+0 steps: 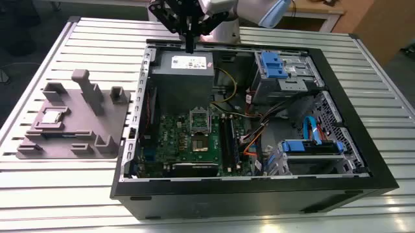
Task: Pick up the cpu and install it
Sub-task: 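Reach for the cpu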
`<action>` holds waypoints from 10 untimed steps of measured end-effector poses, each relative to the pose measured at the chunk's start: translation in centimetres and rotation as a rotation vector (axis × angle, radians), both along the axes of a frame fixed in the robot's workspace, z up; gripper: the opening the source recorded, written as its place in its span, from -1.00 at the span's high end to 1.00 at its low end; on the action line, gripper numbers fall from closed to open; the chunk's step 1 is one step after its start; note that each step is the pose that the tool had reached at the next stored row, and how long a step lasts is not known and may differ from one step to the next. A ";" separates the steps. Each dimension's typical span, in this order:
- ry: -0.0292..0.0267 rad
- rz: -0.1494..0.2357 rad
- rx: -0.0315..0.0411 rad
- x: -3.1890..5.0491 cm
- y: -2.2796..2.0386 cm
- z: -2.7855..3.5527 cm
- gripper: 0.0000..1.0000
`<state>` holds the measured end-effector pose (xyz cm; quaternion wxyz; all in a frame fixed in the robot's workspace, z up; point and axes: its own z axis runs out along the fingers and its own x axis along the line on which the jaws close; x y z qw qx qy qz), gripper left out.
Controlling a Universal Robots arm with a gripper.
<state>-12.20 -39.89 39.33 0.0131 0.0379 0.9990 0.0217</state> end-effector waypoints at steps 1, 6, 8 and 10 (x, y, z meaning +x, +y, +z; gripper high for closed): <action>0.0000 0.000 0.0000 0.00 0.00 0.00 0.80; 0.0000 0.000 0.0000 -0.03 0.00 0.00 0.80; 0.0000 0.000 0.0000 -0.18 0.00 0.00 0.80; 0.0000 0.000 -0.0001 -0.32 0.00 0.00 0.80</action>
